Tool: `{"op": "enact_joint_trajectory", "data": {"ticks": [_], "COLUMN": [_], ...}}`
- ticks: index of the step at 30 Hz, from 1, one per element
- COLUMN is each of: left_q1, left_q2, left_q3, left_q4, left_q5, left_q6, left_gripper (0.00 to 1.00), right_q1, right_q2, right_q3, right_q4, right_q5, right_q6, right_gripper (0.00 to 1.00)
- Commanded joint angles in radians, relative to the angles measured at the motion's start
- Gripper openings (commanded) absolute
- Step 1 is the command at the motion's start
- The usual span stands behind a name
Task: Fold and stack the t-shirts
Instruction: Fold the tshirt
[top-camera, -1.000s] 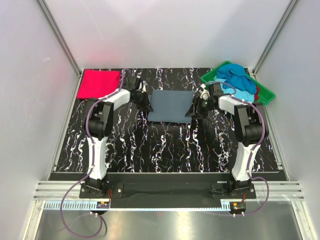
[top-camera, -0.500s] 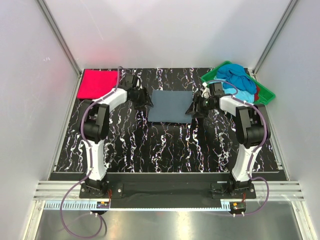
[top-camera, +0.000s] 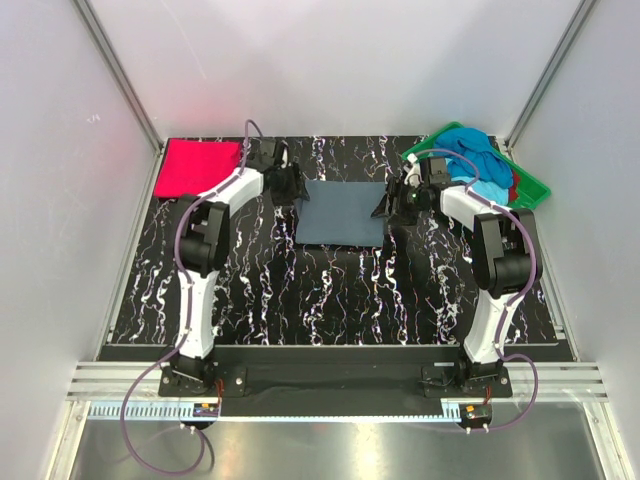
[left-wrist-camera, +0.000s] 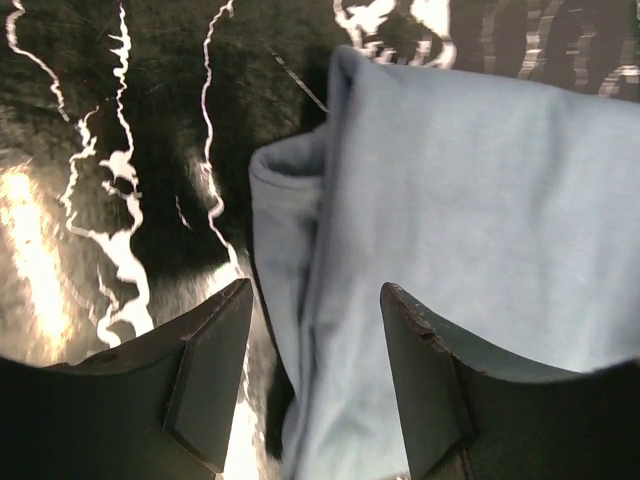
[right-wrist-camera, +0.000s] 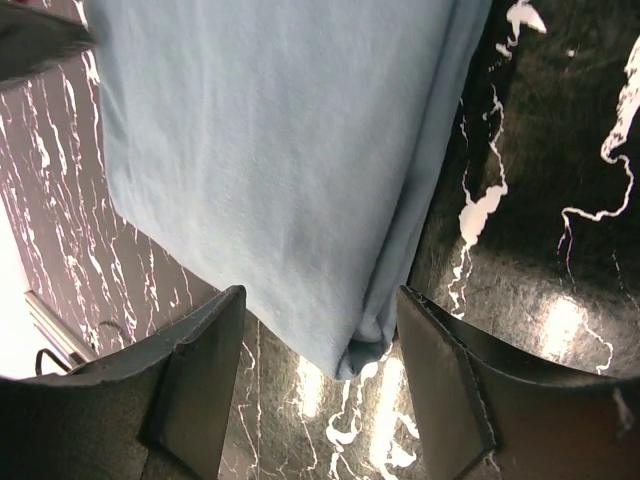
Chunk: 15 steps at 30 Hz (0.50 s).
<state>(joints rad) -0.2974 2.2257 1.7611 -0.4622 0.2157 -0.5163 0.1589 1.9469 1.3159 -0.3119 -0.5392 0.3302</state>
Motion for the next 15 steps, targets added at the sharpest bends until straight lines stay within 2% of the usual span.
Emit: {"op": "enact_joint_trajectory", "data": {"ticks": [1, 7, 11, 15], "left_q1": [-0.003, -0.014, -0.014, -0.008], "left_q2": [0.057, 0.109, 0.123, 0.098], "left_q3": [0.06, 0.12, 0.135, 0.104], "left_q4": [0.011, 0.028, 0.075, 0.189], "left_q5": [-0.009, 0.039, 0.155, 0.36], "left_q6": [0.007, 0.024, 0.021, -0.014], "left_gripper": [0.59, 0.57, 0.34, 0.23], "right_q1": [0.001, -0.001, 0.001, -0.002], "right_q2": [-0.002, 0.018, 0.047, 0.083], "right_q3": [0.048, 0.059, 0.075, 0.098], "right_q4": [0.014, 0.016, 0.022, 0.023], "right_q5": [0.024, 0.047, 0.059, 0.082], "right_q6": [-0.008, -0.016, -0.02, -0.046], "right_gripper": [0.69, 0.69, 0.69, 0.73]}}
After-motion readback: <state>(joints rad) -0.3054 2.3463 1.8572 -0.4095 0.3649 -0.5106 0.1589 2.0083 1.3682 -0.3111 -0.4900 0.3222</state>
